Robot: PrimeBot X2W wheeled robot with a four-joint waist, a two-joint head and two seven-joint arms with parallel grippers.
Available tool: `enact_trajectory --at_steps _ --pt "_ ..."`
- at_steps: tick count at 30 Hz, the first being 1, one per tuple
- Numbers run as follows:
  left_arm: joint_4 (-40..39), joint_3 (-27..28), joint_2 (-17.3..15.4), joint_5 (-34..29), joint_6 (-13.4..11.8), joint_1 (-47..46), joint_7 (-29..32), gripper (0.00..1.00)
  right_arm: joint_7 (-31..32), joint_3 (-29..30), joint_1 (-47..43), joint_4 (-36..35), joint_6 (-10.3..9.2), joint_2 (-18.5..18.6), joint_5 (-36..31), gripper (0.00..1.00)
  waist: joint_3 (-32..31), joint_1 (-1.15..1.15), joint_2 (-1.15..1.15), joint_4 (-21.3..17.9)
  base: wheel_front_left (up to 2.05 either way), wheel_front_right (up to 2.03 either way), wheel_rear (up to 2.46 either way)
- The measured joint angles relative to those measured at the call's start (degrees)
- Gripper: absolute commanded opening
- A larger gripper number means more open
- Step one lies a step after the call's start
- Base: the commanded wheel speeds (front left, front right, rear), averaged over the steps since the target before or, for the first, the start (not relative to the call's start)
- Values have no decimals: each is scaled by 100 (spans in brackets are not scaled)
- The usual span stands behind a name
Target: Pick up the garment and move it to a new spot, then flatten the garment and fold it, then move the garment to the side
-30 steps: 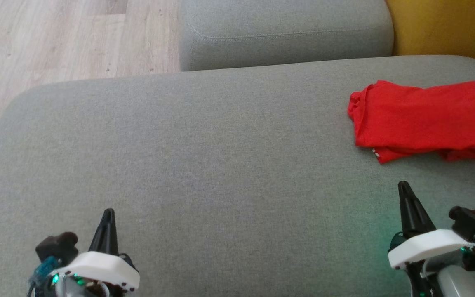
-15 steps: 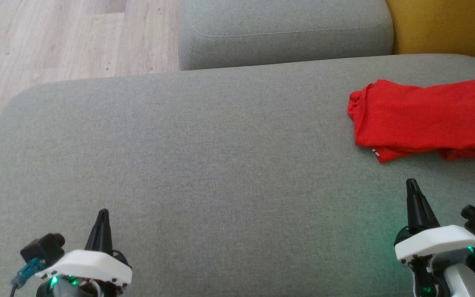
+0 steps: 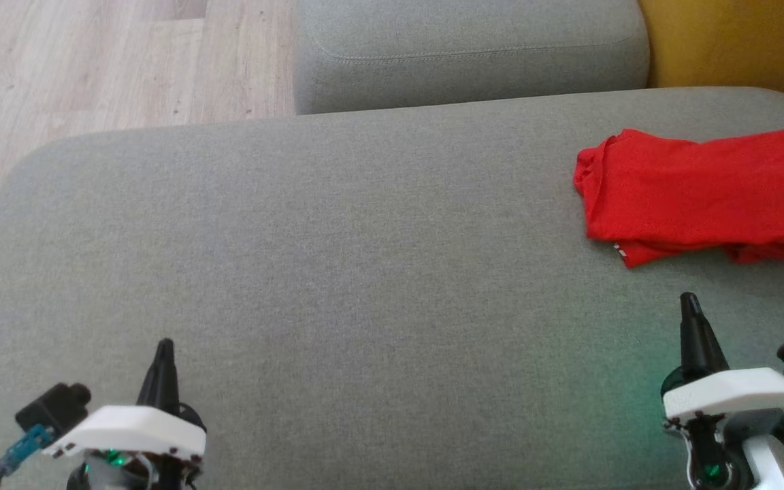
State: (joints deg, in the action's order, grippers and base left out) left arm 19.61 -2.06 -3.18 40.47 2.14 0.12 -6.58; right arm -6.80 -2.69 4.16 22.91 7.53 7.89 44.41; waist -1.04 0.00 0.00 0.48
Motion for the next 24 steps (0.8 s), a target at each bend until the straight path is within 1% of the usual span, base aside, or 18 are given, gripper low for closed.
enact_trajectory --at_steps 3,19,24 --pt "-30 65 2 189 43 -48 42 0 60 51 0 -25 0 -16 170 0 5 0 0 -2 0 0 0" --pt "-86 131 11 1144 105 -49 287 0 298 247 -1 -152 0 -131 1063 0 28 0 0 -11 0 0 0" --pt "-107 190 16 1533 141 -54 382 0 387 322 -1 -193 0 -166 1412 0 37 0 0 -14 0 0 0"
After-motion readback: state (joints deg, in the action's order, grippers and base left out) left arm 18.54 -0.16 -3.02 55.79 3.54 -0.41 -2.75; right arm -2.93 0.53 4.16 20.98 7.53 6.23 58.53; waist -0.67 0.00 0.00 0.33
